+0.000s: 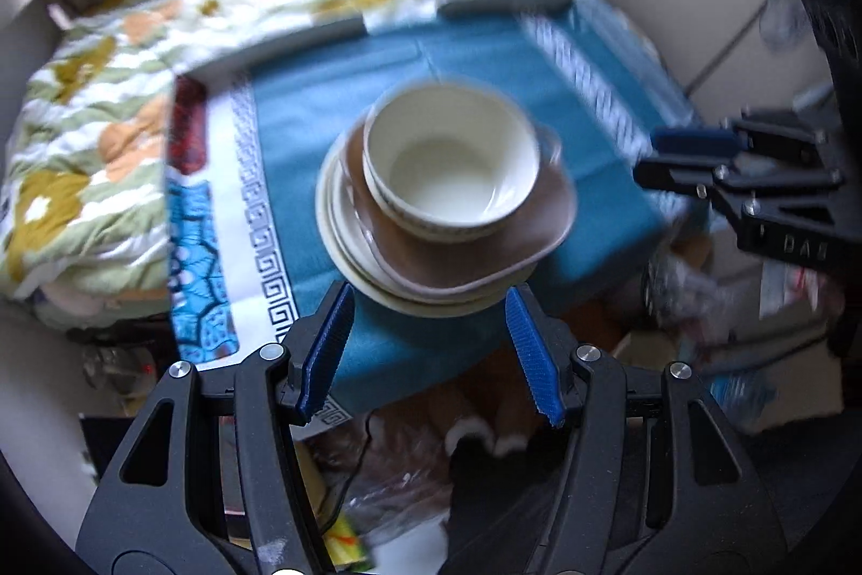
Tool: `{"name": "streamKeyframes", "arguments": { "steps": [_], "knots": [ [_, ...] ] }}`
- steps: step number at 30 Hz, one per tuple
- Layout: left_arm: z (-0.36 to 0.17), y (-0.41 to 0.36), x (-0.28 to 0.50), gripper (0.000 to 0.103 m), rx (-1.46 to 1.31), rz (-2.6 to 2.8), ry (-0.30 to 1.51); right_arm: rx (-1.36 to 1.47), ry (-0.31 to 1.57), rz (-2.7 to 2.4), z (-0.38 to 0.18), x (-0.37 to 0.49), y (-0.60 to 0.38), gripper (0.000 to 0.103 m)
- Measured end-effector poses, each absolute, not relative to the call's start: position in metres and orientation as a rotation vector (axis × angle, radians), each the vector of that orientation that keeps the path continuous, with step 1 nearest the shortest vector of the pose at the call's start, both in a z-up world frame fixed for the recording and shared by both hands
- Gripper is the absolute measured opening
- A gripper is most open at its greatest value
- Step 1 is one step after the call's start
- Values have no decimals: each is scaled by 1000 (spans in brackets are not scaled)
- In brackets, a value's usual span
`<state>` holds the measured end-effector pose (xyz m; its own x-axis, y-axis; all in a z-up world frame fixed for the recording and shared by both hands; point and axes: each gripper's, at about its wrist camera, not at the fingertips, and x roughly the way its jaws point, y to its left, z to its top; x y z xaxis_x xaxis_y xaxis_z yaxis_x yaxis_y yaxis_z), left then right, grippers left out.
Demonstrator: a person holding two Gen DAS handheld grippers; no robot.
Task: Organize plates and bowls
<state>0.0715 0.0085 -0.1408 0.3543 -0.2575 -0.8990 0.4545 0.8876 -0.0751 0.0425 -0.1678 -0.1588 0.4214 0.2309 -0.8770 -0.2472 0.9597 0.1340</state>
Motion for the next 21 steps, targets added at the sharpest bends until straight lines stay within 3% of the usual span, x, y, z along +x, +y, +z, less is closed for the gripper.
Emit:
{"name": "streamKeyframes", "arguments": {
  "steps": [5, 6, 7, 8, 9, 10, 13, 21],
  "knots": [
    [-65, 5, 29, 57, 110, -391, 881, -1, 929, 278, -89, 0, -176, 29],
    [-52, 5, 22, 66, 101, -363, 820, -2, 898, 273, -79, -6, -177, 34],
    [-38, 4, 12, 74, 91, -323, 747, 1, 851, 257, -64, -15, -180, 43],
    [-27, 3, 2, 95, 83, -290, 687, 8, 800, 233, -51, -25, -183, 68],
    [-16, 3, -10, 103, 73, -258, 612, 14, 764, 220, -43, -32, -186, 93],
    [-8, 3, -21, 103, 65, -249, 547, 25, 712, 201, -32, -42, -189, 99],
    [4, 0, -44, 103, 68, -241, 441, 26, 641, 148, -18, -60, -193, 102],
    [4, -2, -61, 103, 52, -203, 391, 36, 487, 0, -9, -90, -203, 102]
  ]
}}
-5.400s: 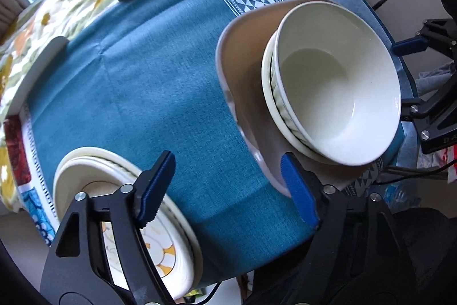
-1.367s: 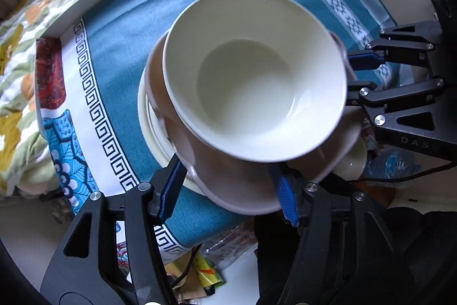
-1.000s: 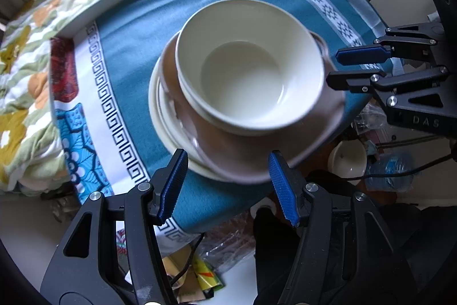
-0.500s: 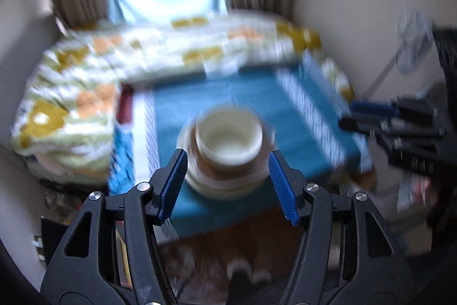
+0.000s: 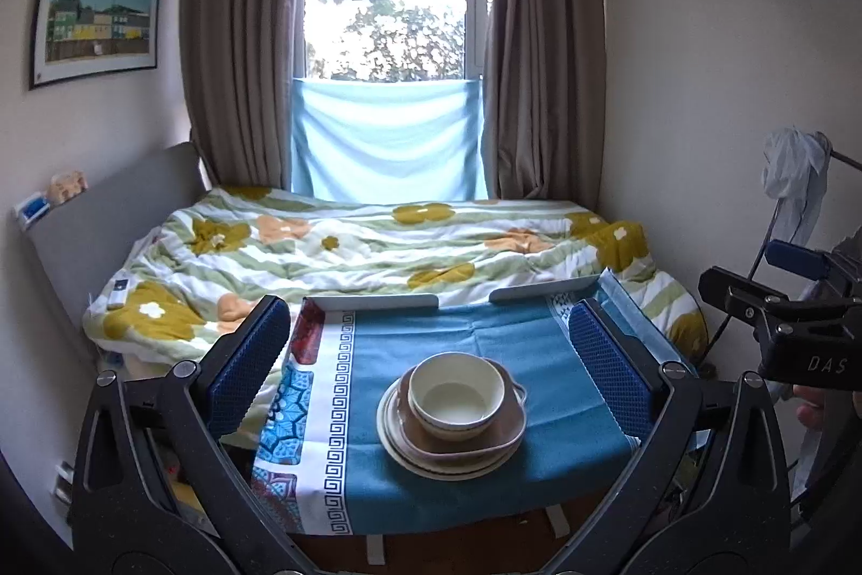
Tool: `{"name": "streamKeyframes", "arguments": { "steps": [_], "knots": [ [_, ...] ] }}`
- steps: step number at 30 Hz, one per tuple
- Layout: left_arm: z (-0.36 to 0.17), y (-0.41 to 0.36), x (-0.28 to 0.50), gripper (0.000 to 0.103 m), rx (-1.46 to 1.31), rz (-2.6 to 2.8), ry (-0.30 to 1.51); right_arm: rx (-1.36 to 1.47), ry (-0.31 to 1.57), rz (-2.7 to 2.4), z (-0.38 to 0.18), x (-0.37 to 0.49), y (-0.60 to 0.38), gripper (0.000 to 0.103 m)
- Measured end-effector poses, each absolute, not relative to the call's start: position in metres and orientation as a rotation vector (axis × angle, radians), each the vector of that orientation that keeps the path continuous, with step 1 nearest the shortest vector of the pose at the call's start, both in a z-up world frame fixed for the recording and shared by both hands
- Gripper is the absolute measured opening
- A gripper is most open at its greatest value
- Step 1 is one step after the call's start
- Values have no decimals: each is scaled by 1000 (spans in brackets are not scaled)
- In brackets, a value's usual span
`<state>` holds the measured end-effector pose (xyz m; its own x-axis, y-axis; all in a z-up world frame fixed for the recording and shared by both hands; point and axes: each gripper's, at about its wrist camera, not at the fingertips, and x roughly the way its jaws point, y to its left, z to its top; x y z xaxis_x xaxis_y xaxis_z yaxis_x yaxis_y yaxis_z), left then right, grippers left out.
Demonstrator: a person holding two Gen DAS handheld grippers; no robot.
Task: Organize plates and bowls
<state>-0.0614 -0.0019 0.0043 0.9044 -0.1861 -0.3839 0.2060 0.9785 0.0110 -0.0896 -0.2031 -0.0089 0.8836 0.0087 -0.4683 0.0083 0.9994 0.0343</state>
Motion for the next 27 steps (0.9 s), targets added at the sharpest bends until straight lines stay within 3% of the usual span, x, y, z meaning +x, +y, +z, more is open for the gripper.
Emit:
{"name": "streamKeyframes", "arguments": {
  "steps": [27],
  "knots": [
    [13, 8, -67, 103, 67, -177, 350, 51, 474, -66, -12, -91, -203, 102]
  ]
}}
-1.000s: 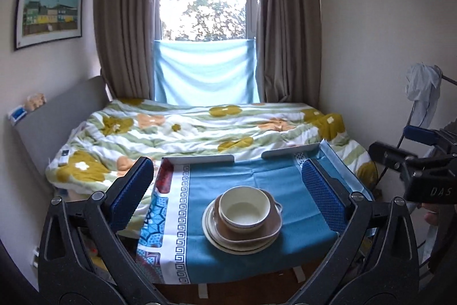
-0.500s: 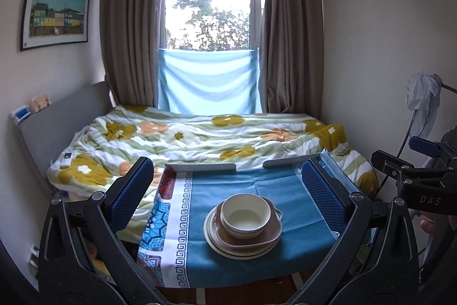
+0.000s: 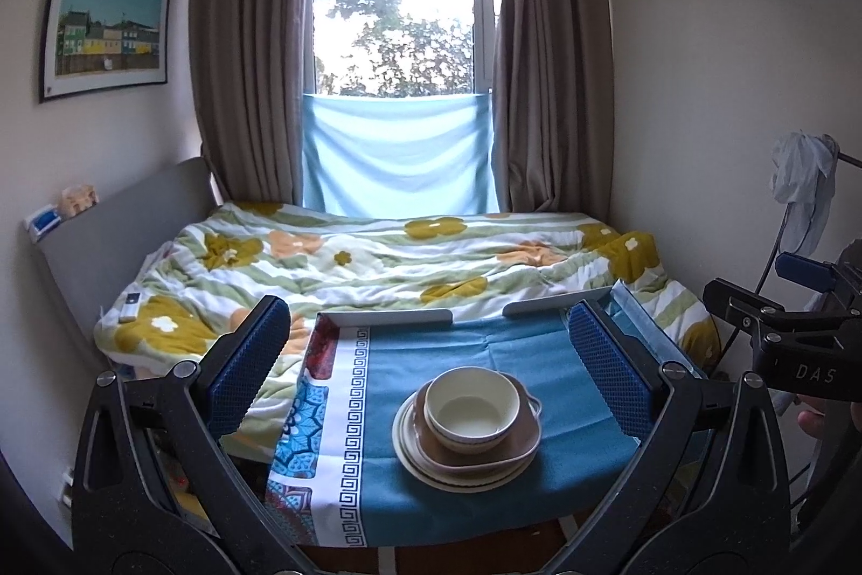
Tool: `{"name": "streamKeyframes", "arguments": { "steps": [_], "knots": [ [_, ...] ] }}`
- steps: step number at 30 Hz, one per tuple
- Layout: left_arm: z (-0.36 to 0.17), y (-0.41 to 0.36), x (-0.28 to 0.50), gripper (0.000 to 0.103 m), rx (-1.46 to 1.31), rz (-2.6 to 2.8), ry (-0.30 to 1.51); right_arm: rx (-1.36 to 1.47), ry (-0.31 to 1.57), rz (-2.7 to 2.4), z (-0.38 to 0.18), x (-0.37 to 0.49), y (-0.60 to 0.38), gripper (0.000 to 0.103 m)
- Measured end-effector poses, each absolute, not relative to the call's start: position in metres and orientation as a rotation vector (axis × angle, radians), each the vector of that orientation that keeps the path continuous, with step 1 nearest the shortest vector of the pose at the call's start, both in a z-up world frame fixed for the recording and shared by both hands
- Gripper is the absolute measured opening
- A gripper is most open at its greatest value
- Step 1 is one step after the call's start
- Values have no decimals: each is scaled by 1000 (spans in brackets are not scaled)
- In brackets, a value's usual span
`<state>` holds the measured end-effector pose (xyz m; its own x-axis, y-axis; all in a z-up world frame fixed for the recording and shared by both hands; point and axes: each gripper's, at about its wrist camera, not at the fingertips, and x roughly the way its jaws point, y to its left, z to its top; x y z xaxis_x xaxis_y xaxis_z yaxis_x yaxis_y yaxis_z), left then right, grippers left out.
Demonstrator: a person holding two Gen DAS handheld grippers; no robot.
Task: Organize plates and bowls
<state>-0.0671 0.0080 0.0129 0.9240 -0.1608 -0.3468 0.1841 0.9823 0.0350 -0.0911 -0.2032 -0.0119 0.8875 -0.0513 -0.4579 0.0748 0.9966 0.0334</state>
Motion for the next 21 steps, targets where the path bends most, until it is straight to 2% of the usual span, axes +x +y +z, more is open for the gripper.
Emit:
{"name": "streamKeyframes", "arguments": {
  "steps": [21],
  "knots": [
    [14, 9, -63, 103, 84, -160, 339, 56, 473, -67, -11, -87, -203, 102]
  ]
}}
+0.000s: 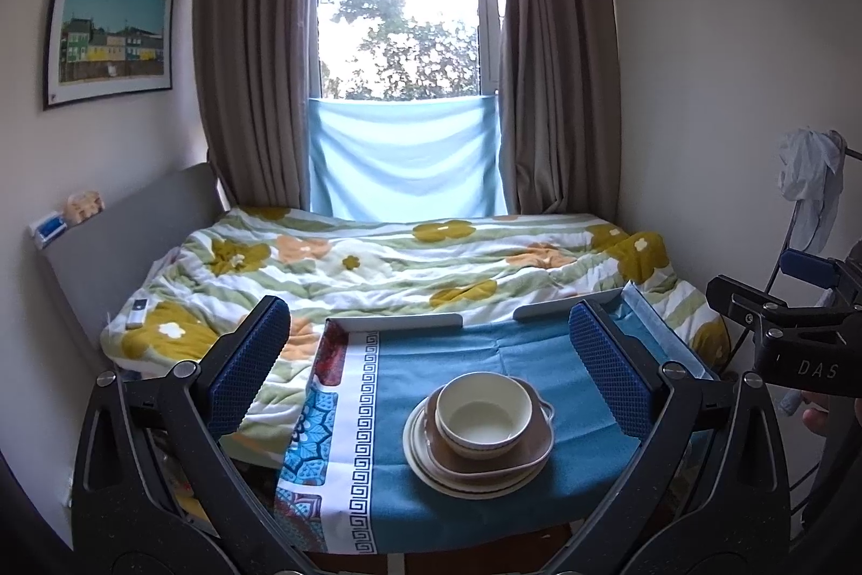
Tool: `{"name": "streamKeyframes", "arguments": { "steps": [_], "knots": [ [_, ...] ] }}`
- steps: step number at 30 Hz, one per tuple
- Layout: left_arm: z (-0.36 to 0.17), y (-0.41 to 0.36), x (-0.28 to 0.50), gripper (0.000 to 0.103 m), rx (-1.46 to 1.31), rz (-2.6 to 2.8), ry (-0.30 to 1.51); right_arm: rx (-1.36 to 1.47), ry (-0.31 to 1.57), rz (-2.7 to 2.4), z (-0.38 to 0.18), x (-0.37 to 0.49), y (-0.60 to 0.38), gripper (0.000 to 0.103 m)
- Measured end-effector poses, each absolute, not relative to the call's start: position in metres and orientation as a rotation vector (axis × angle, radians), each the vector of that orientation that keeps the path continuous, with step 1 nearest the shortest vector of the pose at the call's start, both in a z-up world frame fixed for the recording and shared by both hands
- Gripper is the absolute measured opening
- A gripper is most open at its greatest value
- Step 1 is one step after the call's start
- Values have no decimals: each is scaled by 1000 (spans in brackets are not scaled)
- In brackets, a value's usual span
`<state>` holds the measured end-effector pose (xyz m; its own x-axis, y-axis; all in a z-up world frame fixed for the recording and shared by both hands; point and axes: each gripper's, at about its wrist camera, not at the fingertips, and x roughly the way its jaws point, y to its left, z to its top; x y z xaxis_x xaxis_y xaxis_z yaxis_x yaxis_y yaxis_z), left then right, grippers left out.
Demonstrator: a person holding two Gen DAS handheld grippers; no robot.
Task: Organize plates and bowls
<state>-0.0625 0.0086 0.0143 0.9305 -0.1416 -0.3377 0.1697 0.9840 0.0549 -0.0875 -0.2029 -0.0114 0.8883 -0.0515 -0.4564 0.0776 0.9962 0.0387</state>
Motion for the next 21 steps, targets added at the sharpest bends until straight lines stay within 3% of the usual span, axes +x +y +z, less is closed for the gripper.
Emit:
{"name": "streamKeyframes", "arguments": {
  "steps": [21],
  "knots": [
    [13, 3, -57, 103, 109, -147, 330, 60, 473, -62, -11, -79, -206, 102]
  ]
}}
